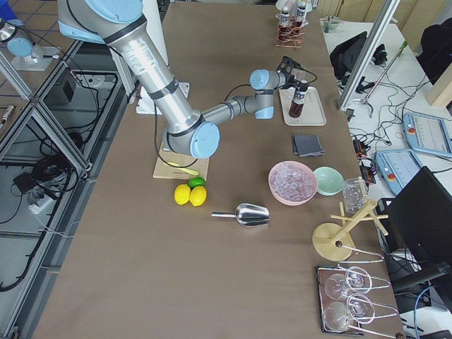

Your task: Take tea from basket to plate

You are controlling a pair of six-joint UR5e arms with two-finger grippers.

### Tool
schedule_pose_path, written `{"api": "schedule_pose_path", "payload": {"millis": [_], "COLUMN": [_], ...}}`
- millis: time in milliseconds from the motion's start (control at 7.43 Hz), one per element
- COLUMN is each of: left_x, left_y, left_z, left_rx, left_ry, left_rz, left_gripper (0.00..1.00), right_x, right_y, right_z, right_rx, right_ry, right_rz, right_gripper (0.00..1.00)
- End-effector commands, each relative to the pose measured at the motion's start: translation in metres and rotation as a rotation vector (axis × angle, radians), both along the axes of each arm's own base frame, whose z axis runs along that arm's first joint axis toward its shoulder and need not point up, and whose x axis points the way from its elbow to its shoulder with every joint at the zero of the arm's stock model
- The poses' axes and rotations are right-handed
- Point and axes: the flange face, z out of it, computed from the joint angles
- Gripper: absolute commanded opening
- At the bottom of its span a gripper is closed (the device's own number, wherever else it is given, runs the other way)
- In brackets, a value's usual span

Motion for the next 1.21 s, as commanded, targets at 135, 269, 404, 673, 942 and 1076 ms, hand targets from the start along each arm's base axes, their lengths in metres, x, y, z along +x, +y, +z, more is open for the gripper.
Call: {"api": "schedule_pose_path", "payload": {"millis": [135, 269, 404, 673, 942, 1076], "left_x": [0.151, 0.15, 0.15, 0.18, 0.19, 0.211], "left_y": [0.05, 0.058, 0.062, 0.072, 0.075, 0.082], "left_z": [0.007, 0.004, -0.003, 0.003, 0.006, 0.008], "left_rx": [-0.05, -0.024, -0.004, 0.023, 0.015, 0.011], "left_ry": [0.224, 0.241, 0.244, 0.211, 0.212, 0.205], "left_rz": [0.27, 0.278, 0.283, 0.337, 0.355, 0.393], "left_gripper": [0.97, 0.97, 0.97, 0.97, 0.97, 0.97], "right_x": [0.066, 0.085, 0.106, 0.136, 0.171, 0.181], "right_y": [-0.019, -0.012, -0.003, 0.02, 0.019, 0.015], "right_z": [-0.002, 0.019, 0.042, 0.112, 0.169, 0.198], "right_rx": [-0.007, -0.017, -0.061, -0.232, -0.411, -0.55], "right_ry": [0.021, 0.036, 0.073, 0.175, 0.278, 0.352], "right_rz": [-0.064, -0.124, -0.181, -0.288, -0.321, -0.353], "right_gripper": [1.0, 1.0, 1.0, 1.0, 1.0, 1.0]}}
